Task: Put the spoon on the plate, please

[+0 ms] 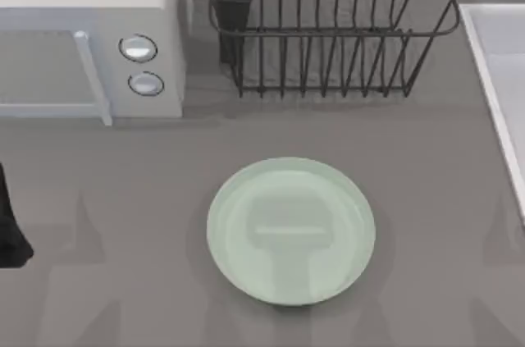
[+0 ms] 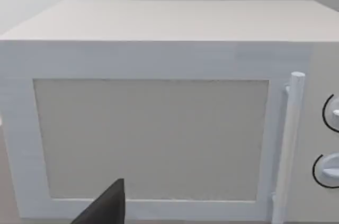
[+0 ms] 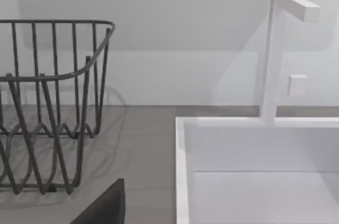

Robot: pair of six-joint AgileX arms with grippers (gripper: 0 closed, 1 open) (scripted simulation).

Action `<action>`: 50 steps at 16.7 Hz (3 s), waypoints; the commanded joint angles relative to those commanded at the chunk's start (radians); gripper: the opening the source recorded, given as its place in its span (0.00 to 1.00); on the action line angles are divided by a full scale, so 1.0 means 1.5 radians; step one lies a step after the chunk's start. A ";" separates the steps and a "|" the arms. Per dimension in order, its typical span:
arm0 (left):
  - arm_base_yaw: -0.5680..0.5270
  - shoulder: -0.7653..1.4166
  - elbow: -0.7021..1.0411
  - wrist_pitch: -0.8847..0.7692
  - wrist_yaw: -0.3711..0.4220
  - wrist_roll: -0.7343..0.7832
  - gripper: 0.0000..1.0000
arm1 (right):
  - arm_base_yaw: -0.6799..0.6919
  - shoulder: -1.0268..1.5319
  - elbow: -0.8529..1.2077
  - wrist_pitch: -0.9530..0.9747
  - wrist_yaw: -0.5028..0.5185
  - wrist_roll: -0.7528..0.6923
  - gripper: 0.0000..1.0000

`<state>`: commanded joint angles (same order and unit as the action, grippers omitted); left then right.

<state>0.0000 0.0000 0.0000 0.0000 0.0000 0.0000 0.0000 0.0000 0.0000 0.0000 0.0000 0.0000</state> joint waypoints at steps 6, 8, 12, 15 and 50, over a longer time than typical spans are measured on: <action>0.000 0.000 0.000 0.000 0.000 0.000 1.00 | -0.017 0.073 0.060 -0.067 0.001 -0.059 1.00; 0.000 0.000 0.000 0.000 0.000 0.000 1.00 | -0.032 0.152 0.116 -0.132 0.000 -0.114 1.00; 0.000 0.000 0.000 0.000 0.000 0.000 1.00 | -0.070 0.380 0.250 -0.298 -0.002 -0.252 1.00; 0.000 0.000 0.000 0.000 0.000 0.000 1.00 | -0.100 0.570 0.355 -0.431 -0.003 -0.359 1.00; 0.000 0.000 0.000 0.000 0.000 0.000 1.00 | -0.163 1.080 0.423 -0.389 -0.003 -0.585 0.77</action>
<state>0.0000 0.0000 0.0000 0.0000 0.0000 0.0000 -0.2447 1.6197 0.6342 -0.5829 -0.0047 -0.8780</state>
